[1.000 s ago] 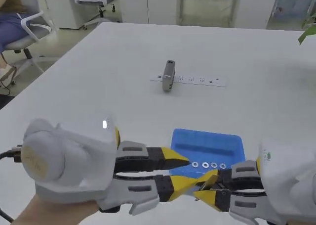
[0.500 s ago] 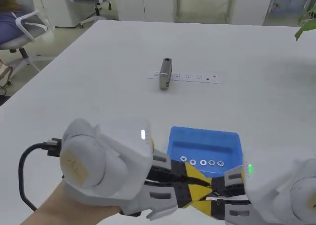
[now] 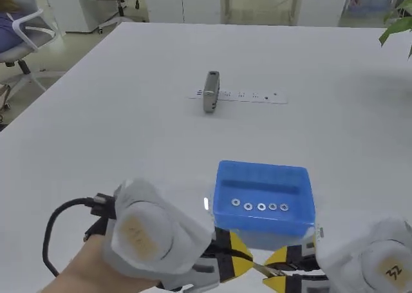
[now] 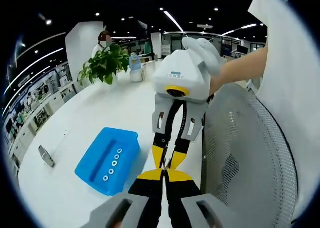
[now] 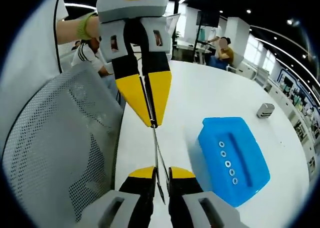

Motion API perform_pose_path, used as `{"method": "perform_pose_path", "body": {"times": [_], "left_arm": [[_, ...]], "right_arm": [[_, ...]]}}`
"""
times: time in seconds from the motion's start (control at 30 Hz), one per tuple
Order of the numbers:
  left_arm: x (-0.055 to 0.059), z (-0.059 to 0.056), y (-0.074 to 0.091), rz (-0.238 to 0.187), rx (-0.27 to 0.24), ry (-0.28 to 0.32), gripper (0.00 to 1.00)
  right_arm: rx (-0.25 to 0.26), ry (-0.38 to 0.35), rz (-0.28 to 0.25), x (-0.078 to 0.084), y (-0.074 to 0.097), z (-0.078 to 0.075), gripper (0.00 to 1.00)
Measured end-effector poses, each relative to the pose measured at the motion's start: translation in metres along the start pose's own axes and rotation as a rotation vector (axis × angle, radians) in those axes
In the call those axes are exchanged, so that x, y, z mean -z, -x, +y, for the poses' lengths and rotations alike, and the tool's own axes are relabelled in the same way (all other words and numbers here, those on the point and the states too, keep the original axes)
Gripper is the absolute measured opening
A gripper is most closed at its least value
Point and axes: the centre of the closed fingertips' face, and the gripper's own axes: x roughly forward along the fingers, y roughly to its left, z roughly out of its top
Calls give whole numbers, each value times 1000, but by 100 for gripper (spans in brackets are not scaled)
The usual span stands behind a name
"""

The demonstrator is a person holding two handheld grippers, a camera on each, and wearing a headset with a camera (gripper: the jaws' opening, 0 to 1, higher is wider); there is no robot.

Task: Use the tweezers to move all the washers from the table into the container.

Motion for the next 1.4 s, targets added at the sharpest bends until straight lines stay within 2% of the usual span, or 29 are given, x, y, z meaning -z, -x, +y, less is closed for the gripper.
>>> {"method": "perform_pose_path", "body": {"times": [0.07,0.13,0.2,0.27,0.37,0.43,0.5,0.63,0.73,0.9,1.0,1.1,1.2,1.4], "left_arm": [[5,0,-2,24,3,-11,0],[5,3,1,24,3,-10,0],[7,6,2,22,6,5,0],[11,8,3,38,8,4,0],[23,11,4,86,16,-6,0],[32,12,3,116,23,-5,0],[38,12,1,145,27,-2,0],[56,12,-6,232,51,-7,0],[71,13,-10,322,67,-48,0],[80,15,-22,364,91,-32,0],[89,19,-28,413,88,-51,0],[97,21,-33,463,116,-74,0],[99,22,-36,486,121,-82,0],[98,23,-36,478,107,-80,0]], "right_arm": [[2,-15,6,4,-3,0,6],[14,-26,3,8,-6,-1,8],[25,-67,-8,10,-7,-1,14],[53,-118,-40,8,-4,-2,25],[96,-206,-103,8,10,-3,34],[141,-271,-130,14,22,-6,38],[186,-339,-157,21,36,-10,40],[270,-455,-205,32,61,-16,40],[305,-487,-212,39,74,-19,41],[343,-519,-221,44,85,-22,42],[361,-532,-227,44,89,-21,43],[373,-546,-241,42,92,-21,43],[366,-559,-249,40,91,-15,44],[382,-540,-239,36,96,-4,45]]}}
